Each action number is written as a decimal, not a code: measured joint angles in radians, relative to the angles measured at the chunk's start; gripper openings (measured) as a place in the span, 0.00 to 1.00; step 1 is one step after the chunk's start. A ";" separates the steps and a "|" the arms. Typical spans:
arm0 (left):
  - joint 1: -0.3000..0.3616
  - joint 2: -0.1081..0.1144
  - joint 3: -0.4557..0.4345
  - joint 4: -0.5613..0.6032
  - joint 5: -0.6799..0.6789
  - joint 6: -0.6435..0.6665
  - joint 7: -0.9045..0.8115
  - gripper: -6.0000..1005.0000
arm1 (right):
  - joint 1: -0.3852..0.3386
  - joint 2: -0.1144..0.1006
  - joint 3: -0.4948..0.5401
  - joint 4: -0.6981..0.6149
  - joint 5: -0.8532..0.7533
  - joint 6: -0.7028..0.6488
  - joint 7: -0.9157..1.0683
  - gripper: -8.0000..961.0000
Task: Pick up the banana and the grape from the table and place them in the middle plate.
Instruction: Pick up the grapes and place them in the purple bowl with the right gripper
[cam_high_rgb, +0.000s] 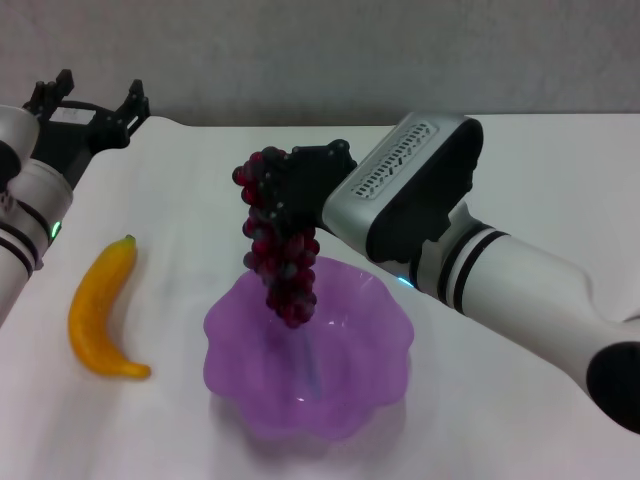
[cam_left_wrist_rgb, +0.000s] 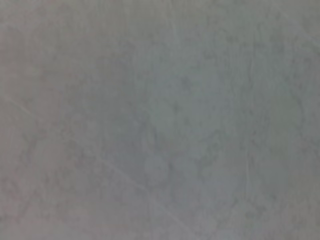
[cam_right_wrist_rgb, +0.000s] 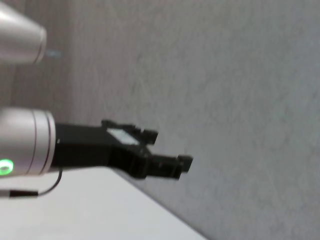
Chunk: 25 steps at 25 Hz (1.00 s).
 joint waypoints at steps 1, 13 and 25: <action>-0.001 0.000 0.000 0.000 0.000 0.000 0.000 0.87 | 0.012 0.000 -0.001 0.009 0.000 0.015 0.000 0.09; 0.004 0.000 -0.004 -0.002 -0.001 0.000 0.004 0.87 | 0.016 0.000 -0.055 -0.008 -0.005 0.076 -0.004 0.09; 0.007 0.000 -0.007 0.000 -0.002 0.000 0.003 0.87 | -0.048 -0.003 -0.052 -0.073 -0.019 0.121 -0.068 0.09</action>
